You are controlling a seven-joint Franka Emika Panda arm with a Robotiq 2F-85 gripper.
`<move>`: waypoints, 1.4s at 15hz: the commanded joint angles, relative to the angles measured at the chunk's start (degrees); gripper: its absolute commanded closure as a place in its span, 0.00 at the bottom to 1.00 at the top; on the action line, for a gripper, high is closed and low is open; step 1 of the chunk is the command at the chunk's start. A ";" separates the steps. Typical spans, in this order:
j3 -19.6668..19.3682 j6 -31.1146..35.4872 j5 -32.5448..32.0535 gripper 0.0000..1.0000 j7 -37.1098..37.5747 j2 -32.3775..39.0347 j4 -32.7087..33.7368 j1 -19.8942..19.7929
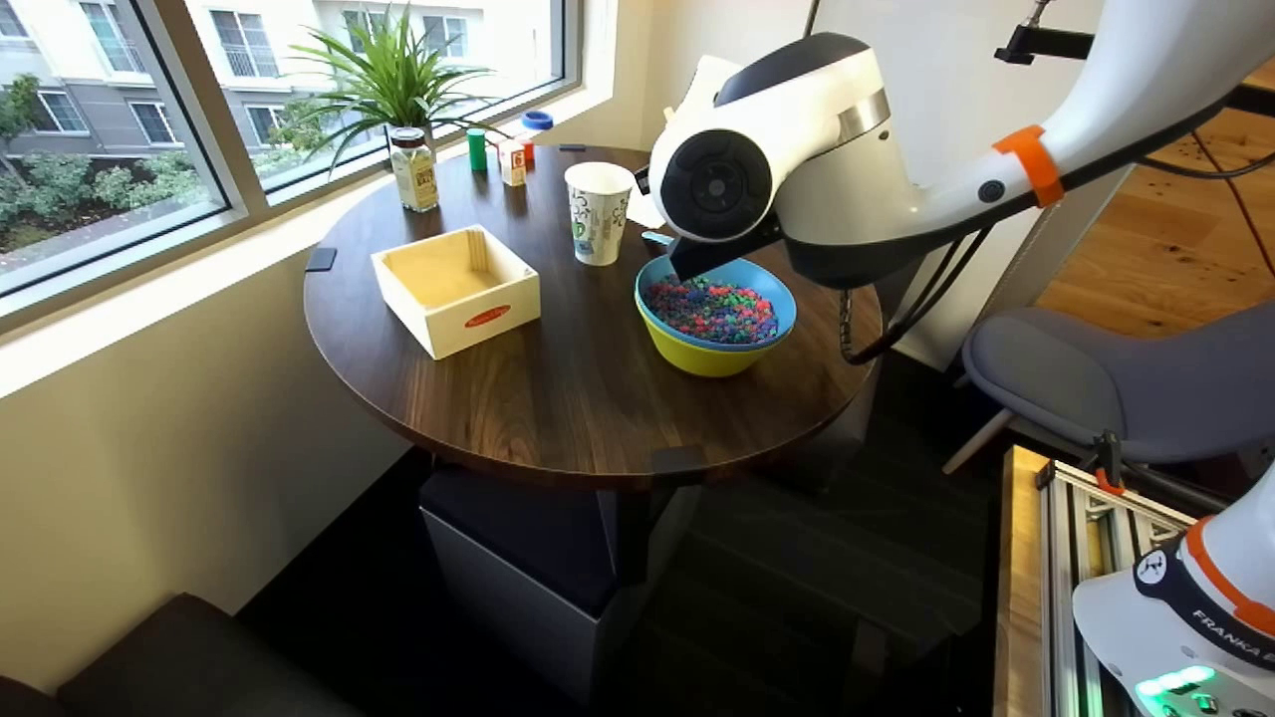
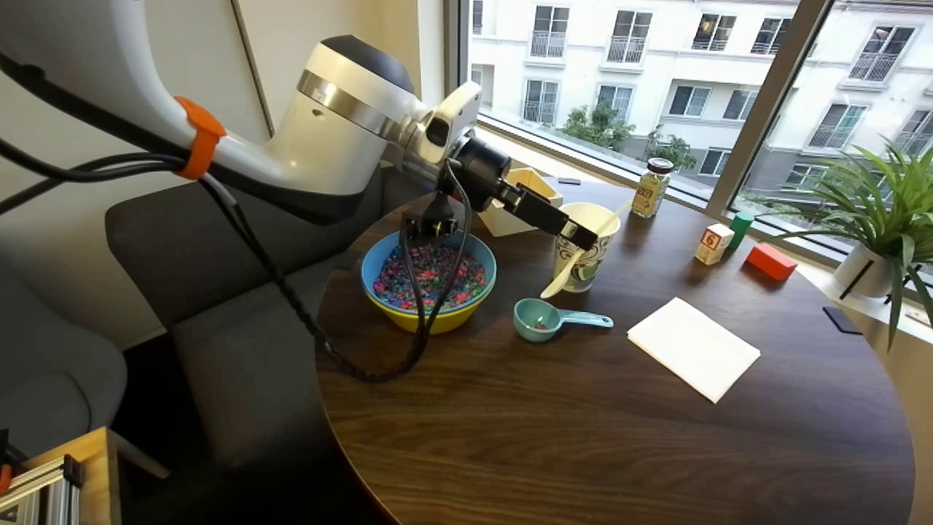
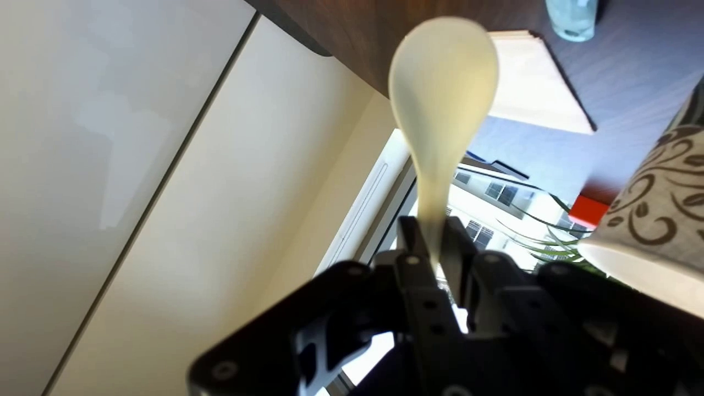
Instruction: Use the white spoon to put some contents of the bowl in the blue scoop
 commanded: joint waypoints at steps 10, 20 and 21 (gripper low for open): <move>-2.09 18.29 20.16 0.97 -13.74 -7.40 -2.49 -6.45; -5.76 17.94 47.67 0.97 -36.41 -13.18 -7.75 -8.25; -6.01 17.64 49.13 0.97 -37.50 -13.42 -8.16 -8.32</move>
